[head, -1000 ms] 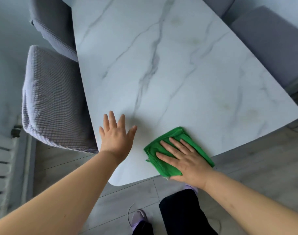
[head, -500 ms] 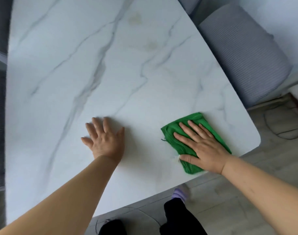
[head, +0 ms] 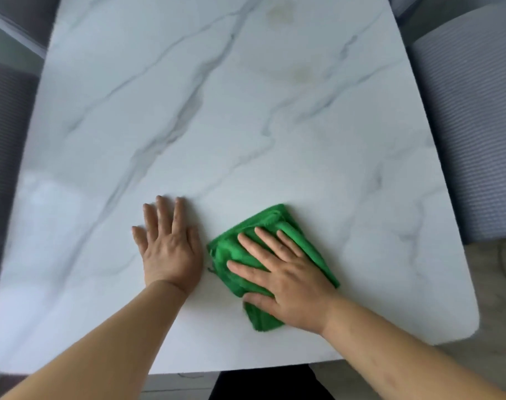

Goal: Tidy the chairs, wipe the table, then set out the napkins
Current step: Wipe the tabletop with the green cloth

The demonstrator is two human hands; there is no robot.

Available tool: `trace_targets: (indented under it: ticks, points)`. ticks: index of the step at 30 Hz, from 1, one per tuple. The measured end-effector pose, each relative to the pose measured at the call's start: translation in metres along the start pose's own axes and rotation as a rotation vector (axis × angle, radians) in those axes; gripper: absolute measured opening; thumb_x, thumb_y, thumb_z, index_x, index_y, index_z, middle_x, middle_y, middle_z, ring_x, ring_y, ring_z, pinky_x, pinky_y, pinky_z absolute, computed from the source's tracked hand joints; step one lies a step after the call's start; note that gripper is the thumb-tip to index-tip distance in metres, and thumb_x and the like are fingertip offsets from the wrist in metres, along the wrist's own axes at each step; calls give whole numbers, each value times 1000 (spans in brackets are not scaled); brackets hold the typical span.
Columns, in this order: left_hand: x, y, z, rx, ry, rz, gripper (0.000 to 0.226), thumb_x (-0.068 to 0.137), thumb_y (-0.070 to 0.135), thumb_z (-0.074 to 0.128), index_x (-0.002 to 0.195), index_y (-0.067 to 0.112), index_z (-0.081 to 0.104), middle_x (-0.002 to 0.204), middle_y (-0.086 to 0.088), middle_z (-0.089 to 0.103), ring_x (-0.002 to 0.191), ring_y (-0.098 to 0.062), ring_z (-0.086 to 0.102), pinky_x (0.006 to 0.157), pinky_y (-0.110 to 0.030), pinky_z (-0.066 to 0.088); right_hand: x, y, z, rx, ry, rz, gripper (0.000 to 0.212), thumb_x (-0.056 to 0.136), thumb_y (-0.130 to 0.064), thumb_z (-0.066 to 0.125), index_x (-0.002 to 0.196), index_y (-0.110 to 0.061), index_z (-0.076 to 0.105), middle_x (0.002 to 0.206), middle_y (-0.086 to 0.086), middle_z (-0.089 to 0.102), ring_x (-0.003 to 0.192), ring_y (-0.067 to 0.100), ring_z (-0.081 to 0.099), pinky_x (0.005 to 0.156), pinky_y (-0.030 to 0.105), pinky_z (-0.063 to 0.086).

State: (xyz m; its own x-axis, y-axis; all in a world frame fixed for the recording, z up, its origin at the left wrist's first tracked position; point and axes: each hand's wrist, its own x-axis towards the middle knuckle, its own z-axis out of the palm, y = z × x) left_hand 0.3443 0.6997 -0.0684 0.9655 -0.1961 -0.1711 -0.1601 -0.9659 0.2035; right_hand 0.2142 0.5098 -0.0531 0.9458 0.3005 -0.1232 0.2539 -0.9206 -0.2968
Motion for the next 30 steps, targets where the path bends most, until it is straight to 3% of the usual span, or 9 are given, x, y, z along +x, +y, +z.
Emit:
trace_targets:
  ticks: [4, 8, 10, 14, 17, 20, 22, 26, 30]
  points:
    - [0, 2, 3, -5, -5, 5, 58, 97, 35, 20, 152, 27, 6, 161, -4, -5, 147, -24, -13, 116, -47, -10, 3, 95, -31, -135, 84, 238, 61, 94, -61, 21, 149, -34, 27, 159, 3, 23, 147, 29, 17, 118, 46, 13]
    - [-1, 0, 5, -18, 12, 2, 57, 97, 35, 20, 152, 26, 6, 161, -6, -4, 146, -25, -14, 116, -47, -12, 106, 182, -72, -110, 160, 709, 62, 95, -59, 21, 152, -35, 15, 163, 2, 4, 148, 28, 1, 119, 46, 2]
    - [-1, -1, 6, -15, 22, 7, 58, 96, 37, 16, 152, 27, 7, 162, -5, -3, 147, -24, -14, 115, -45, -14, 166, 188, -80, -81, 171, 796, 62, 96, -58, 20, 153, -35, 12, 163, 1, 1, 148, 29, -2, 119, 48, 0]
    - [-1, -1, 4, -27, -7, 9, 61, 93, 39, 16, 152, 26, 8, 162, -5, -3, 147, -25, -13, 115, -45, -14, 212, 102, -48, -113, 175, 452, 59, 97, -56, 20, 152, -35, 16, 162, 2, 9, 148, 31, 5, 118, 47, 2]
    - [0, 3, 0, -51, -25, -1, 60, 94, 40, 17, 152, 27, 9, 162, -4, -3, 147, -24, -14, 117, -47, -11, 141, 41, -29, -120, 120, 160, 57, 96, -54, 23, 150, -34, 24, 160, 2, 19, 147, 30, 12, 119, 47, 7]
    - [-1, 3, -3, -43, -29, -4, 60, 94, 41, 14, 152, 25, 12, 162, -6, 0, 147, -25, -12, 117, -49, -7, 58, 62, -29, -125, 31, 12, 56, 97, -54, 26, 150, -35, 25, 159, 1, 22, 147, 28, 15, 119, 46, 12]
    - [-1, 4, -3, -31, -27, -3, 61, 93, 41, 13, 152, 24, 14, 161, -7, 3, 147, -27, -9, 117, -50, -5, 47, 118, -45, -173, 47, 45, 57, 97, -54, 24, 150, -33, 27, 158, 3, 24, 146, 29, 18, 118, 47, 14]
    - [1, 2, -5, -3, -12, 22, 60, 94, 39, 17, 151, 20, 19, 160, -10, 10, 147, -29, -2, 116, -51, -2, 129, 211, -82, -173, 150, 446, 62, 95, -57, 20, 151, -32, 21, 161, 3, 14, 148, 29, 9, 119, 47, 6]
    - [0, 2, -1, 27, 33, 4, 59, 94, 38, 21, 150, 20, 22, 160, -10, 13, 147, -28, 3, 116, -51, 3, 224, 193, -82, -116, 146, 474, 62, 96, -56, 21, 153, -32, 13, 163, 3, 5, 148, 32, 0, 118, 50, 1]
